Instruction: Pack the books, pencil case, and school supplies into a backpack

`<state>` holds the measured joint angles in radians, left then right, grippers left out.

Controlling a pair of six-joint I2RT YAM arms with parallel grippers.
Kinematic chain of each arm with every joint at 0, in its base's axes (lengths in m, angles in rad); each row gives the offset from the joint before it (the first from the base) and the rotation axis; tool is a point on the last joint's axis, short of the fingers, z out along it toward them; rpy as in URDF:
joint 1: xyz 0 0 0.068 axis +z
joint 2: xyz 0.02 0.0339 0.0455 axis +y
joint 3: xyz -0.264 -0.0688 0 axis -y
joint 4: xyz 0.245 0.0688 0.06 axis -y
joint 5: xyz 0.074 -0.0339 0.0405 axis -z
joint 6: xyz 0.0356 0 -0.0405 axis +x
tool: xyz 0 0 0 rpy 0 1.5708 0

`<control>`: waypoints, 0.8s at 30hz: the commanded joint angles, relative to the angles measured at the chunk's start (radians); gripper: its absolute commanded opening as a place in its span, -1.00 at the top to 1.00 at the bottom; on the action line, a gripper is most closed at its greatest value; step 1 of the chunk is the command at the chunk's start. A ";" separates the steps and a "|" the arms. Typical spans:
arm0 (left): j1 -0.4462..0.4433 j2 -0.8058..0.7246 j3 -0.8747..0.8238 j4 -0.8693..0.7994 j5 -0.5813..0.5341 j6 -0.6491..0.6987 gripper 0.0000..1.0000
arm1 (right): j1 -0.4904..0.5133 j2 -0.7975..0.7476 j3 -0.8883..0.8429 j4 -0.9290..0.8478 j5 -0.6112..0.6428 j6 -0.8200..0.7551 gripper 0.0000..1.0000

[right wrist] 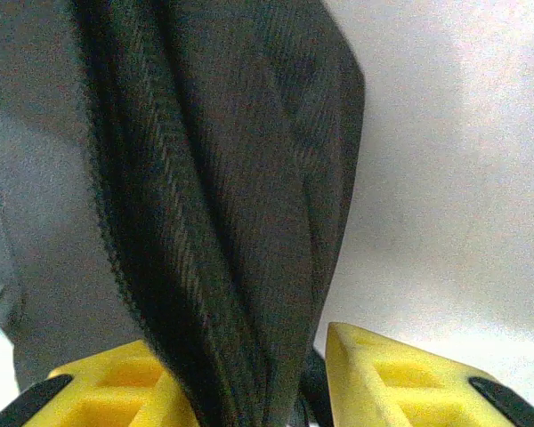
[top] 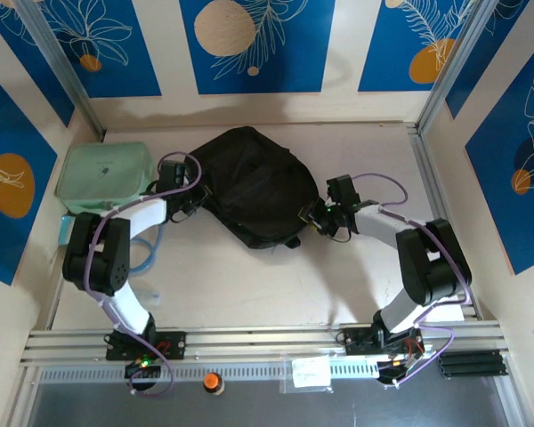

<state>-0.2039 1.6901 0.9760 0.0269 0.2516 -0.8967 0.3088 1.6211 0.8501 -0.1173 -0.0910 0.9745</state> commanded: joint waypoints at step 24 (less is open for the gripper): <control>-0.084 -0.101 0.032 0.130 0.114 -0.074 1.00 | -0.055 -0.190 0.259 -0.450 0.112 -0.154 -0.21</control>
<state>-0.2543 1.5944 0.9764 0.0795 0.3737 -0.9550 0.2050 1.4555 1.0683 -0.4278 0.0475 0.7963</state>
